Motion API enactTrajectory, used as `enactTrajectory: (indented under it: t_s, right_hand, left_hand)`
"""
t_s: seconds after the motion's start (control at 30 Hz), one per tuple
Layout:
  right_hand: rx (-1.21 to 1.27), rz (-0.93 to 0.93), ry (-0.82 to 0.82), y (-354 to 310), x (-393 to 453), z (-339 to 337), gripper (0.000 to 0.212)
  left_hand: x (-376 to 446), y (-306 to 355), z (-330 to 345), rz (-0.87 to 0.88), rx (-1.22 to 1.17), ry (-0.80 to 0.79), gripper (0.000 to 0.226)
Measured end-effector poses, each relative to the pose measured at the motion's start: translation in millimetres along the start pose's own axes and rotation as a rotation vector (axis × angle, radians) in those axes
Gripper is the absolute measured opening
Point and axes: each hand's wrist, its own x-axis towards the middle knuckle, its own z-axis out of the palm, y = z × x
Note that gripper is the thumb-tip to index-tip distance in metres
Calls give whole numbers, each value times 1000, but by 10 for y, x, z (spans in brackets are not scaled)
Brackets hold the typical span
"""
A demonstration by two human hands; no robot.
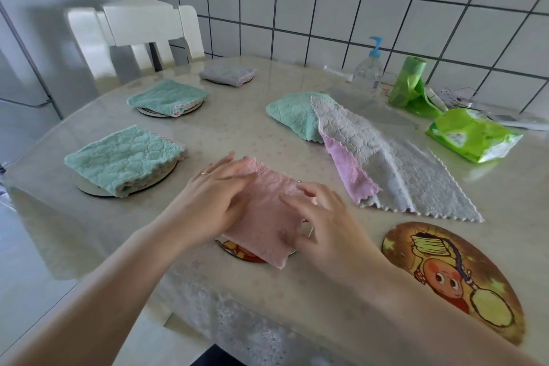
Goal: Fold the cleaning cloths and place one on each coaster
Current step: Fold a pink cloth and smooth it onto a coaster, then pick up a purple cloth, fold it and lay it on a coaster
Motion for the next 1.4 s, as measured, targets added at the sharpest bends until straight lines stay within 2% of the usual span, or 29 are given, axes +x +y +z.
enactTrajectory:
  t_s: [0.13, 0.23, 0.3, 0.4, 0.53, 0.6, 0.63, 0.7, 0.8, 0.9, 0.97, 1.0, 1.1, 1.17, 1.27, 1.4]
  right_hand:
    - [-82, 2, -190, -22, -17, 58, 73]
    - [-52, 19, -221, 51, -46, -49, 86]
    - [-57, 55, -217, 175, -85, -178, 83]
    - [-128, 151, -187, 509, -196, -410, 74]
    - [-232, 303, -128, 1000, -380, -662, 72]
    - [-264, 349, -132, 1182, -468, -722, 57]
    - [-260, 352, -118, 1250, -497, -739, 49]
    - [-234, 365, -93, 1334, -536, -756, 47]
    - [-279, 394, -86, 1383, -521, -746, 52]
    - [-314, 399, -12, 1413, -468, -756, 43]
    - [-313, 391, 47, 1409, -436, -816, 36]
    - [-317, 389, 75, 1402, -426, -855, 34]
    - [-305, 391, 158, 1372, -390, -1001, 33]
    - [-273, 395, 183, 1348, -359, -1089, 37]
    - [-274, 389, 197, 1351, -315, -1202, 39]
    - [-312, 330, 222, 1319, -239, -1410, 42]
  left_hand:
    - [12, 59, 74, -45, -2, -195, 83]
    - [164, 164, 77, -65, 96, -178, 87]
    - [296, 350, 98, -4, 124, -163, 69]
    - [552, 732, 175, 190, 156, -174, 47]
    - [888, 1188, 370, 471, 193, -206, 47]
    - [1011, 1351, 488, 570, 315, -215, 49]
    - [1067, 1408, 549, 603, 387, -234, 49]
    - [1162, 1471, 655, 653, 459, -249, 46]
    - [1281, 1460, 718, 698, 396, -165, 32]
    - [1338, 1383, 695, 749, 401, -79, 17]
    - [1334, 1315, 640, 758, 460, -79, 36]
    - [1319, 1276, 597, 752, 466, -81, 38]
    - [1321, 1120, 579, 785, 501, 5, 8]
    - [1341, 1041, 550, 734, 509, 42, 3]
    - [1432, 968, 349, 585, 317, 137, 29]
    - [1585, 939, -52, 403, 129, 289, 24]
